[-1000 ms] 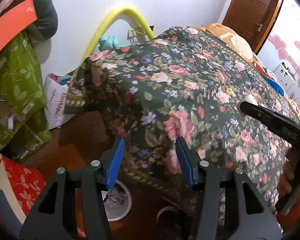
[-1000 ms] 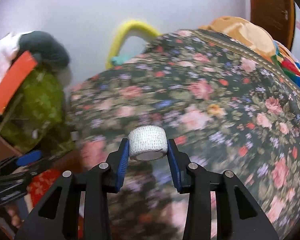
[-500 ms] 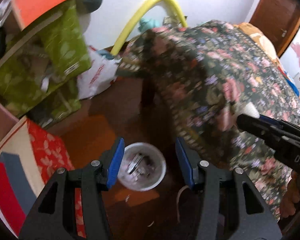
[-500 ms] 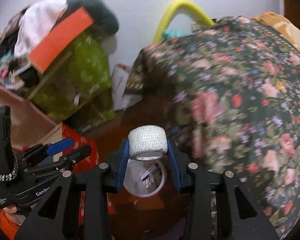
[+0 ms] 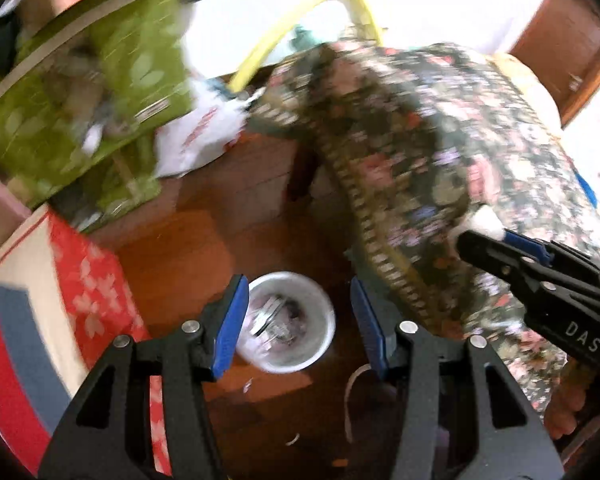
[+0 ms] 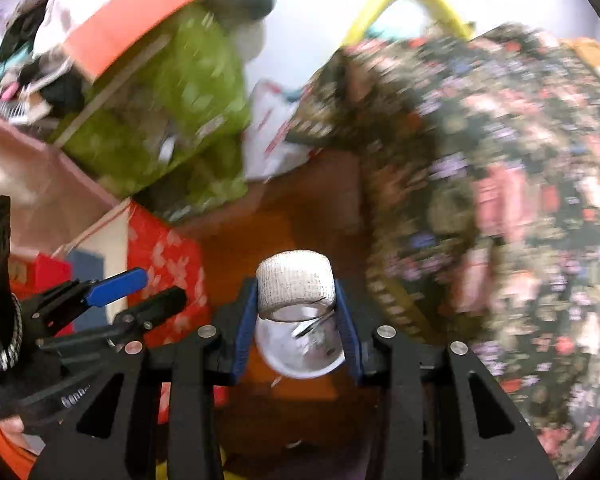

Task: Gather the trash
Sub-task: 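Move both tools back to the bed, right tool still holding the tape, then grasp the yellow ring clip with the left tool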

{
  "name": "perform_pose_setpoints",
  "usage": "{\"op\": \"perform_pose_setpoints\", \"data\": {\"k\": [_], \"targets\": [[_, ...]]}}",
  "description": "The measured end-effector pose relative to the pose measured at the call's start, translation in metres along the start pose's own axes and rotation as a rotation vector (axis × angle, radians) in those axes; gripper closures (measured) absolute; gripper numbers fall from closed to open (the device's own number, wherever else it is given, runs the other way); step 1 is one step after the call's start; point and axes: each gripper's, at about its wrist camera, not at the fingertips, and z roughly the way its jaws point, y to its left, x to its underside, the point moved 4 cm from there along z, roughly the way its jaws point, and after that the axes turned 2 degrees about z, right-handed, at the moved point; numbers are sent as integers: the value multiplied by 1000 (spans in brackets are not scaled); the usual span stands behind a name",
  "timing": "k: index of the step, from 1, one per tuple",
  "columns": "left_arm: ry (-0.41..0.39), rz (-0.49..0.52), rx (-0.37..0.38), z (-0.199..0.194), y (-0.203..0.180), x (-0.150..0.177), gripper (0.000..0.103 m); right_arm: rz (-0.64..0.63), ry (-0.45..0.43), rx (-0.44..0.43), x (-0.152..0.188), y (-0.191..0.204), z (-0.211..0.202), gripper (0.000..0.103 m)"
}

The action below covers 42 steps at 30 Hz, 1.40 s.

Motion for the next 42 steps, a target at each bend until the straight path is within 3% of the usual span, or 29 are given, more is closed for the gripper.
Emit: {"op": "perform_pose_setpoints", "data": {"k": [5, 11, 15, 20, 23, 26, 29, 31, 36, 42], "targets": [[-44, 200, 119, 12, -97, -43, 51, 143, -147, 142, -3, -87, -52, 68], [-56, 325, 281, 62, -230, -95, 51, 331, -256, 306, 8, -217, -111, 68], [-26, 378, 334, 114, -312, -119, 51, 428, -290, 364, 14, -282, -124, 68], [0, 425, 318, 172, -382, -140, 51, 511, -305, 373, 20, -342, -122, 68], [22, 393, 318, 200, -403, -149, 52, 531, -310, 363, 20, -364, -112, 68], [3, 384, 272, 216, -417, -155, 59, 533, -315, 339, 20, -378, -104, 68], [-18, 371, 233, 222, -426, -160, 80, 525, -319, 315, 18, -382, -95, 68], [-36, 388, 204, 222, -428, -158, 80, 525, -319, 305, 18, -382, -92, 68], [-21, 412, 199, 203, -417, -143, 81, 512, -323, 293, 18, -372, -100, 68], [-56, 430, 199, 133, -377, -121, 81, 470, -324, 251, 14, -329, -128, 68]]}}
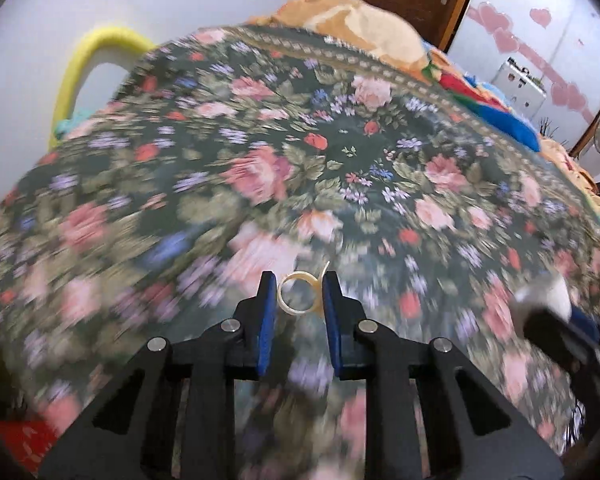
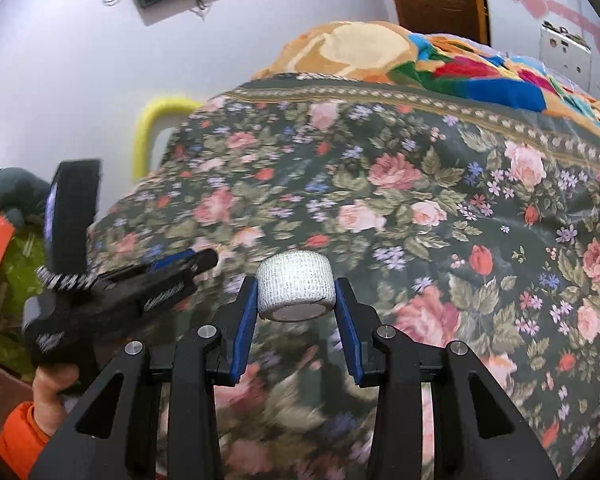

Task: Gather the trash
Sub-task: 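Grasp the yellow ring clip with the left tool, then carry the yellow clip and tape roll over the white bin, then open both tools to drop the clip and tape roll into the bin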

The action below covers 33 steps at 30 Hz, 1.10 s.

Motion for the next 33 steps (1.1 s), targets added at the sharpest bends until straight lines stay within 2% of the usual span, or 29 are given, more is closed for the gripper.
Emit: {"op": "perform_pose_setpoints", "data": {"k": [8, 11, 13, 16, 21, 25, 29, 33], "targets": [[-80, -18, -46, -137, 48, 62, 81, -95, 15, -115, 27, 92, -55, 68], [-111, -45, -100, -179, 75, 89, 81, -156, 22, -156, 44, 135, -70, 68], [-111, -73, -107, -201, 96, 110, 81, -186, 43, -194, 59, 162, -75, 68], [-93, -100, -158, -229, 133, 147, 81, -243, 74, -228, 84, 201, -78, 68], [-40, -172, -179, -251, 180, 198, 81, -332, 138, -266, 125, 253, -72, 68], [-8, -187, -211, -254, 201, 232, 81, -382, 216, -286, 155, 282, -52, 68], [17, -226, -211, -241, 213, 267, 81, -422, 294, -288, 181, 303, -33, 68], [86, -305, -193, -215, 230, 293, 81, -461, 360, -282, 201, 317, -15, 68]]}}
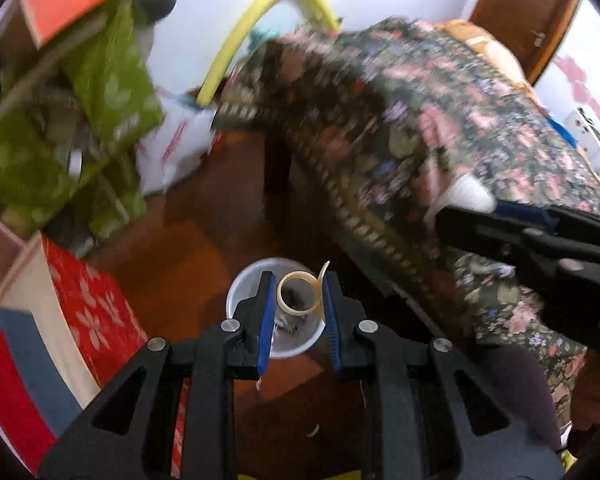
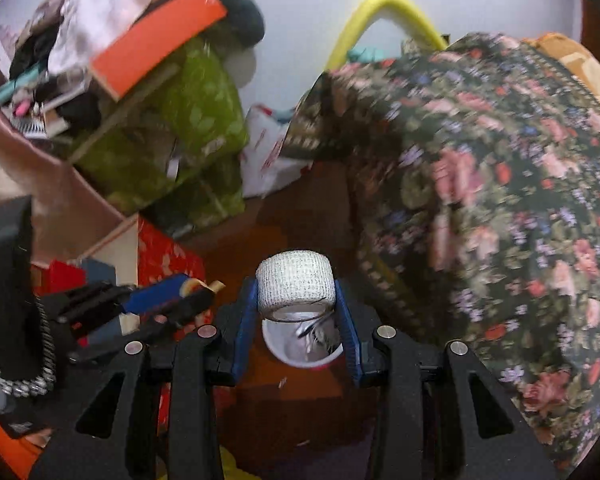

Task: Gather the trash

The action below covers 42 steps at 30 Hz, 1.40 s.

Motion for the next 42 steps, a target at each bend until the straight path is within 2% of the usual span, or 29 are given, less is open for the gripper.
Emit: {"op": "perform_pose_setpoints", "data": {"k": [9, 13, 17, 19, 20, 23, 25, 29, 32, 37, 42], "targets": [[146, -94, 38, 57, 23, 15, 81, -34, 158, -10, 16, 1, 60, 68], [180, -98, 29, 76, 26, 18, 81, -17, 220, -10, 14, -4, 83, 67], [167, -98, 40, 83, 25, 14, 81, -7, 248, -41, 9, -5, 94, 67], [175, -102, 50, 86, 24, 12, 71, -7, 258, -54, 5, -3, 98, 67], [180, -105, 45, 88, 25, 11, 62, -2, 268, -62, 4, -1, 100, 66], [174, -99, 27, 88, 27, 8, 60, 7, 281, -83, 2, 0, 101, 59], [167, -109, 23, 85, 30, 8, 60, 10, 270, -80, 2, -1, 98, 55], [149, -133, 22, 72, 39, 8, 60, 11, 246, -84, 1, 0, 86, 55], [106, -145, 18, 50, 44, 5, 60, 10, 187, -54, -1, -1, 64, 55], [-29, -147, 36, -9, 43, -6, 60, 15, 26, 24, -1, -1, 6, 55], [-205, -91, 85, -91, 24, -16, 60, 33, -218, 116, 10, 11, -85, 55]]}}
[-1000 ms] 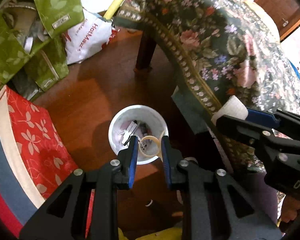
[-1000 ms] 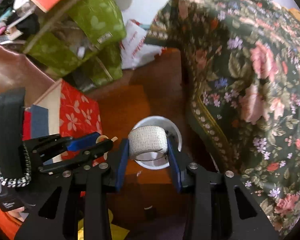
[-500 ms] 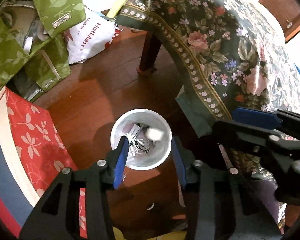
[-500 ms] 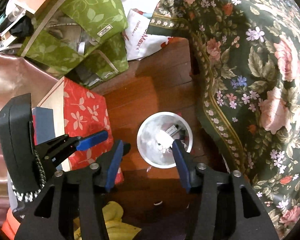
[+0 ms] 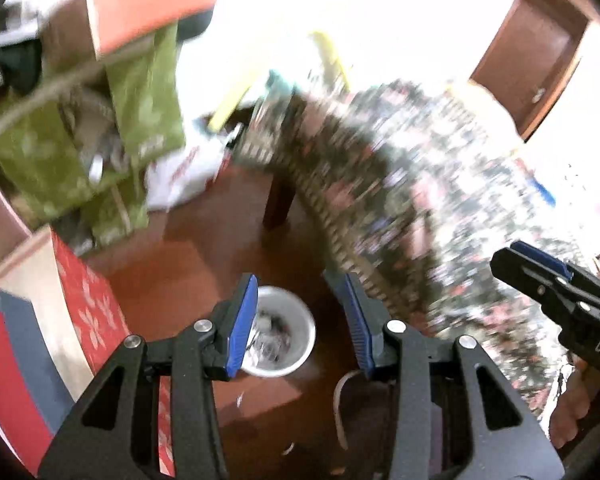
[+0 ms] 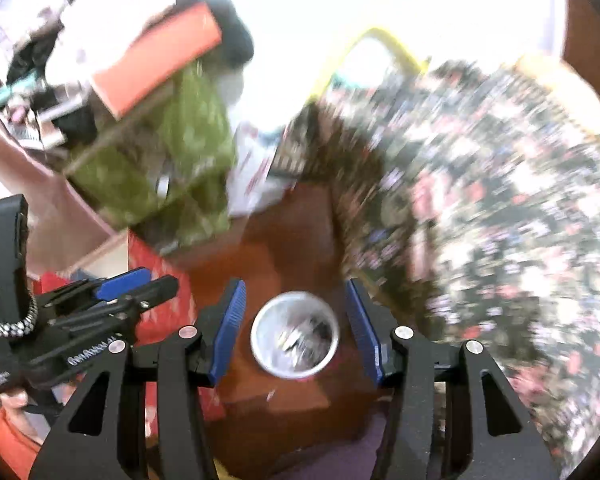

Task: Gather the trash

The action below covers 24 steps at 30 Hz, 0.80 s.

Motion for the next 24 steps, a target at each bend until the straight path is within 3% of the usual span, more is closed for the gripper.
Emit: {"op": "perform_pose_setpoints", "data": {"k": [6, 10, 15, 16, 17, 19, 21, 24], "targets": [[-221, 83, 101, -93, -42, -12, 60, 58, -260, 109, 0, 15, -104, 55], [-340, 146, 149, -144, -66, -12, 60, 108, -344, 161, 6, 20, -143, 55], [-451, 202, 145, -187, -81, -2, 60, 137, -396, 207, 18, 25, -166, 55], [-455, 208, 148, -190, -82, 0, 59, 138, -402, 217, 20, 24, -169, 53], [-454, 216, 137, -192, -83, 2, 51, 140, -412, 231, 20, 25, -171, 49], [-450, 222, 99, -193, -83, 3, 33, 142, -432, 256, 25, 24, -178, 25], [-449, 214, 91, -193, -81, 7, 17, 156, -457, 279, 29, 22, -185, 13], [-424, 206, 99, -188, -77, 10, 16, 165, -486, 309, 32, 19, -191, 3]]}}
